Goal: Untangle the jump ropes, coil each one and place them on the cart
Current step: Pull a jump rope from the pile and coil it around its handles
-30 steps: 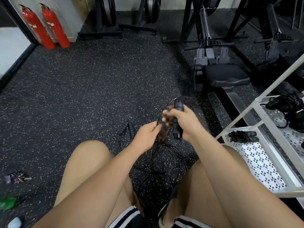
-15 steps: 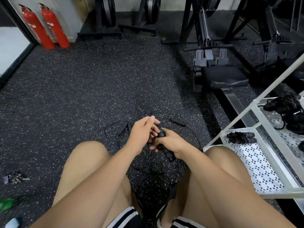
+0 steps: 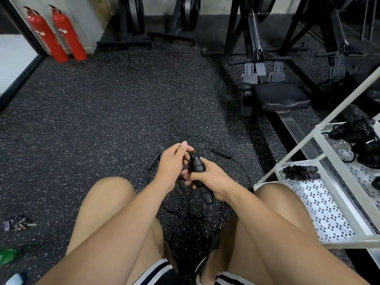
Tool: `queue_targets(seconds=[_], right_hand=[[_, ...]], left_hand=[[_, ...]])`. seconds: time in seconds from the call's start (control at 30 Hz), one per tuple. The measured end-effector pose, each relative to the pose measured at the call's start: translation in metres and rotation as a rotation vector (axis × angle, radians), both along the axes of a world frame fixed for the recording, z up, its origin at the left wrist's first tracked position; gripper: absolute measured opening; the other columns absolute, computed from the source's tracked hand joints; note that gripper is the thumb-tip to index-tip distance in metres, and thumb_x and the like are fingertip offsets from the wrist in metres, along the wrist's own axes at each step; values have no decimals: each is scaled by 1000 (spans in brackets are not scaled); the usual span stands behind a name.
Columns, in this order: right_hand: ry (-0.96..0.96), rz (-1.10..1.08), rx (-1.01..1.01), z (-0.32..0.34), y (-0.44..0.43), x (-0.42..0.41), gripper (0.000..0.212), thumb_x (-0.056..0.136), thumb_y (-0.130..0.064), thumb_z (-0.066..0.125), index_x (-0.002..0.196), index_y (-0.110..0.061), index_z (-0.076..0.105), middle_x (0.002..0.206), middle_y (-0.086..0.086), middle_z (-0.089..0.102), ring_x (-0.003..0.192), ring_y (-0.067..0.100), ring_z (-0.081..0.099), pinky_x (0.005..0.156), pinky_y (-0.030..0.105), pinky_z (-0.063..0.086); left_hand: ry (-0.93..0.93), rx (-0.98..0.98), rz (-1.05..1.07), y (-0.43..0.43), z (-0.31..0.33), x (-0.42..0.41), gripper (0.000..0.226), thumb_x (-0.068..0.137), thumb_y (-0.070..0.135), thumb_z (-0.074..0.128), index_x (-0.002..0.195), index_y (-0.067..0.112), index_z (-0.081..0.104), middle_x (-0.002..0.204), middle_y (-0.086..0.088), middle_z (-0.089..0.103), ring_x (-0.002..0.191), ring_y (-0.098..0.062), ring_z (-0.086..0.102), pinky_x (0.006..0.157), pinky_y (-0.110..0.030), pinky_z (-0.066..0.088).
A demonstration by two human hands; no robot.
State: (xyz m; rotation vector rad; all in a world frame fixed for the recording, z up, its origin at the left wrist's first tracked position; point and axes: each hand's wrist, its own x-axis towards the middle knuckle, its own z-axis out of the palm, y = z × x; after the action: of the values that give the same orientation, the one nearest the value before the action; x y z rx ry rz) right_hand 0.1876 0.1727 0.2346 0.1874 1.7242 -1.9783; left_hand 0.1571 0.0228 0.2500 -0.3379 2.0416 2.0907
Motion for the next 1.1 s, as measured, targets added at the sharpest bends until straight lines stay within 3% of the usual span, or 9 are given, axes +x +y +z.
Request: queue_targets(seconds=[0.13, 0.23, 0.37, 0.5, 0.67, 0.73, 0.83, 0.97, 1.1], right_hand=[[-2, -27, -23, -6, -7, 6, 28, 97, 0, 74, 119, -12, 61, 103, 10, 75, 84, 22, 73, 67, 33, 57], [-1, -114, -22, -9, -10, 5, 36, 95, -12, 79, 124, -10, 57, 114, 21, 74, 90, 30, 75, 71, 39, 59], [-97, -109, -92, -10, -10, 2, 28, 101, 5, 60, 122, -11, 55, 110, 16, 74, 93, 39, 76, 62, 35, 59], [-161, 53, -71, -12, -13, 9, 31, 103, 4, 60, 130, -6, 51, 106, 18, 78, 92, 37, 77, 66, 35, 62], [-30, 43, 96, 1, -15, 11, 27, 99, 0, 70, 121, 0, 55, 98, 25, 78, 81, 32, 76, 70, 38, 61], [26, 9, 145, 17, -9, 9, 25, 98, 0, 71, 118, 0, 56, 99, 27, 78, 78, 31, 75, 68, 38, 61], [99, -57, 161, 48, -2, 4, 24, 97, 4, 71, 115, 2, 56, 96, 25, 78, 74, 29, 73, 65, 37, 60], [156, -140, 124, 85, 8, -7, 24, 95, 1, 74, 115, -2, 60, 95, 22, 79, 75, 28, 70, 66, 36, 59], [150, -218, -28, 122, 18, -16, 27, 98, 1, 71, 123, -1, 59, 103, 18, 80, 73, 22, 69, 64, 32, 60]], left_hand=[[-4, -30, -13, 3, -2, 1, 36, 111, 41, 55, 95, 23, 81, 76, 3, 56, 68, -12, 49, 59, -28, 46], [-22, 0, 2, 8, -4, 3, 34, 111, 37, 56, 96, 22, 82, 83, 2, 59, 74, -12, 53, 59, -24, 46], [-85, 92, -28, 8, -7, 3, 36, 112, 40, 55, 101, 20, 83, 90, 1, 58, 71, -11, 48, 60, -26, 49], [-78, 195, 27, 3, -10, -3, 37, 112, 40, 56, 98, 20, 84, 89, 4, 62, 78, -10, 52, 71, -28, 46], [-107, 91, 24, -5, -9, -10, 43, 108, 57, 53, 102, 28, 84, 118, 3, 78, 103, -15, 65, 99, -41, 54], [-149, 70, 15, -6, -7, -10, 48, 104, 69, 51, 107, 33, 82, 126, -4, 75, 109, -22, 67, 99, -48, 56], [-176, 8, 31, -5, -9, -7, 61, 100, 80, 45, 118, 30, 74, 124, -7, 74, 102, -23, 68, 91, -42, 57], [-181, 42, -66, 1, -9, -1, 74, 97, 86, 33, 119, 29, 75, 103, 7, 78, 109, -23, 67, 107, -47, 51], [-117, -79, -210, 16, -1, 13, 59, 96, 89, 27, 118, 52, 67, 134, 12, 71, 127, -11, 64, 115, -50, 46]])
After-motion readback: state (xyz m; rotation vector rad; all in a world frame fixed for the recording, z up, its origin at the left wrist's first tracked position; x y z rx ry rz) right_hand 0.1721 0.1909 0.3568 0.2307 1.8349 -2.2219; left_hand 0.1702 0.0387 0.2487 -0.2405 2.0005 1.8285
